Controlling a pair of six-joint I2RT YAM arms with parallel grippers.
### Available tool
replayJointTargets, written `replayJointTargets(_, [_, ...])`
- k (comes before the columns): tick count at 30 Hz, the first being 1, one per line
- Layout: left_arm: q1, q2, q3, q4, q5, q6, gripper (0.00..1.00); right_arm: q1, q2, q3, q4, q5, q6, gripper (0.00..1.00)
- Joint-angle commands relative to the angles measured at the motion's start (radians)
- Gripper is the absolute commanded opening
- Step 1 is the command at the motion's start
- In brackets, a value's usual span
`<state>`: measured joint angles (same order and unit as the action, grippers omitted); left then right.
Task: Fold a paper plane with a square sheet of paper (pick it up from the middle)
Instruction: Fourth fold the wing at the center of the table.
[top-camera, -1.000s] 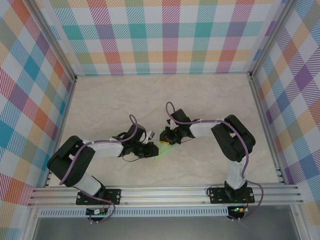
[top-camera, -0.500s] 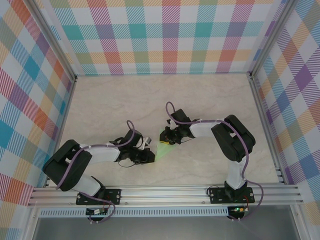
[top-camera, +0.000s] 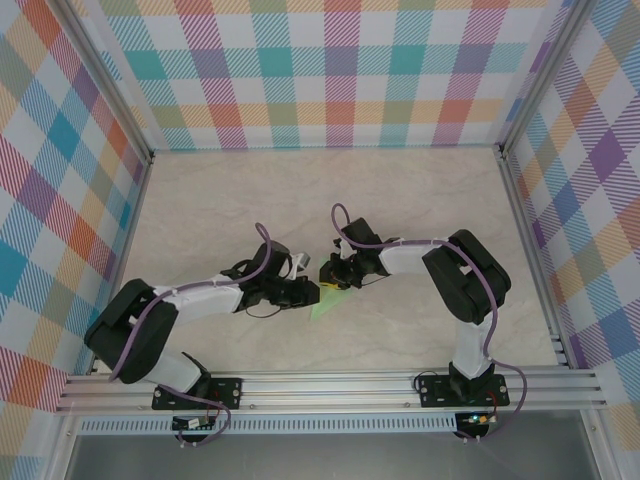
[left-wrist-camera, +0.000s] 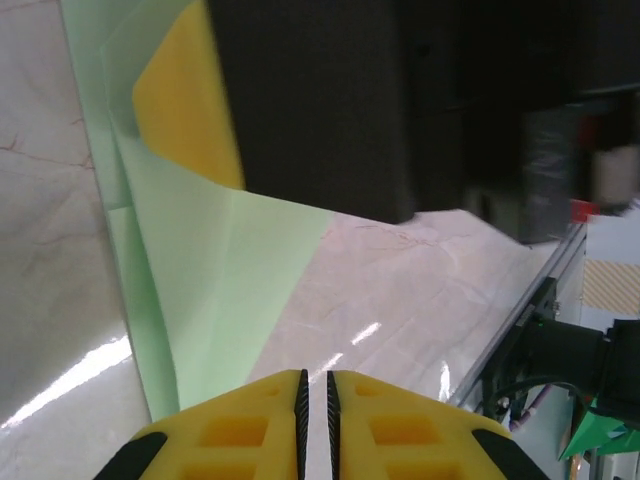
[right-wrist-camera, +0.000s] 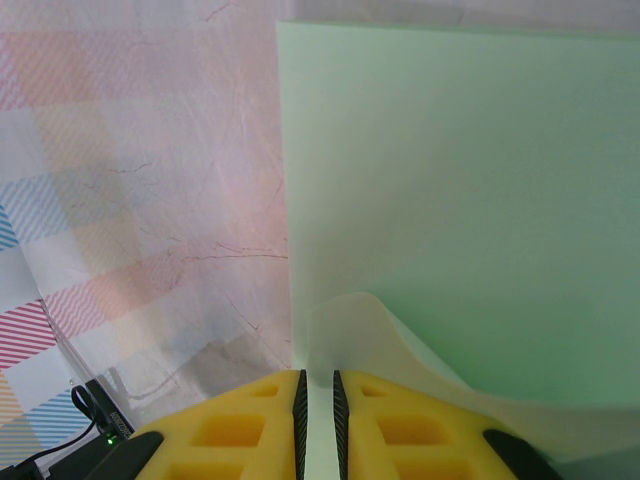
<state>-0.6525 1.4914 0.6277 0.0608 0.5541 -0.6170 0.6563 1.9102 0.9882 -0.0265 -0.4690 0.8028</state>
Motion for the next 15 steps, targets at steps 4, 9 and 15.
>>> replayJointTargets(4, [-0.020, 0.081, -0.035, 0.045, 0.034, -0.017, 0.15, 0.006, 0.074, -0.039, -0.083, 0.075, -0.005, 0.18])
replayJointTargets(9, [-0.025, 0.051, -0.095, 0.001, 0.044, -0.002, 0.15, 0.006, 0.075, -0.043, -0.087, 0.080, -0.006, 0.19])
replayJointTargets(15, [-0.033, 0.028, -0.109, -0.121, 0.037, 0.058, 0.15, 0.006, 0.075, -0.046, -0.085, 0.081, -0.004, 0.19])
